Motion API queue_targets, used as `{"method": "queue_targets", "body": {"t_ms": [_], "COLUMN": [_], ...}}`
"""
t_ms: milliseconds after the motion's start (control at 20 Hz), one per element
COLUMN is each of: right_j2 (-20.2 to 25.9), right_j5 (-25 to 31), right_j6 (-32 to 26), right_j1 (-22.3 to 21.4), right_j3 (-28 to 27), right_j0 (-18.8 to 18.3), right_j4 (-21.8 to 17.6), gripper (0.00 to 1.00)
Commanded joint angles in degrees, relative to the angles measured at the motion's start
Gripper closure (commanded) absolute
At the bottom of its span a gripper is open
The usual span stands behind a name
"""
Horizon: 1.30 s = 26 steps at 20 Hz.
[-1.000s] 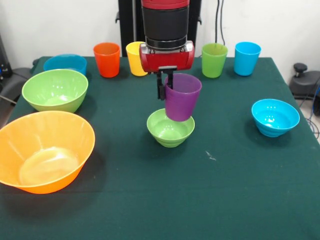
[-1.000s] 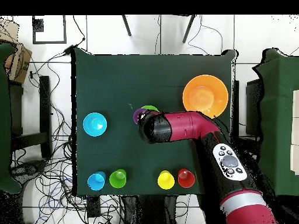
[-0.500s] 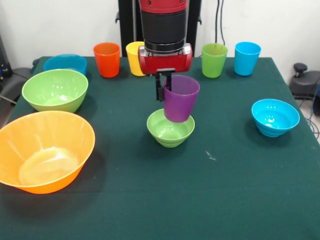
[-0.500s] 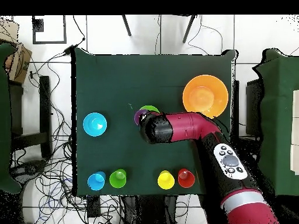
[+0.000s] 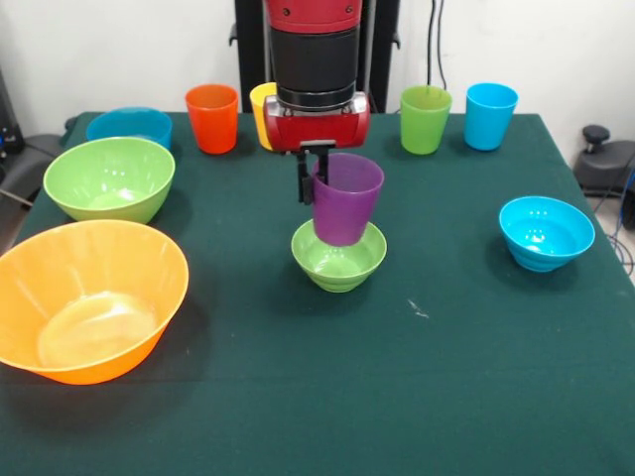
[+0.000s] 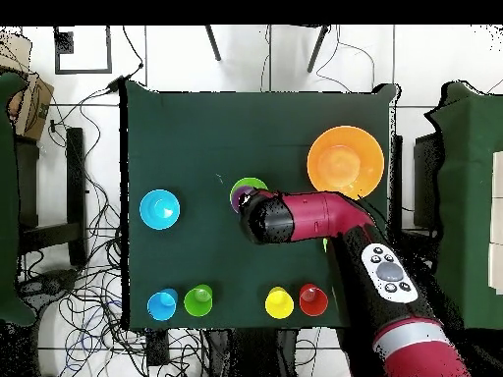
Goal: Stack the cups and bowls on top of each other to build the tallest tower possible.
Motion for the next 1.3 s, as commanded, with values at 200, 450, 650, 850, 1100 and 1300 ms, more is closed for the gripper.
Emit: {"method": "queue_targets", "body": {"t_ms": [200, 450, 650, 850, 1100, 1300], "right_j2": [-2.8, -3.7, -4.4, -5.9, -6.3, -6.4], "right_j5": [-3.7, -5.1, -6.0, -8.2, -7.9, -7.5], "right_j6": [1.2, 1.4, 2.1, 3.6, 2.7, 2.4], "right_j1": [3.4, 5.2, 5.4, 6.4, 5.8, 4.7], "right_j3": [-5.7, -6.6, -6.3, -6.1, -5.5, -4.6], "right_j0": [2.1, 2.8, 3.7, 5.3, 5.8, 6.1], "right_j4": [-5.4, -5.8, -5.5, -5.1, -3.7, -3.1], "gripper": [1.00, 1.00, 1.00, 1.00, 1.00, 1.00]}}
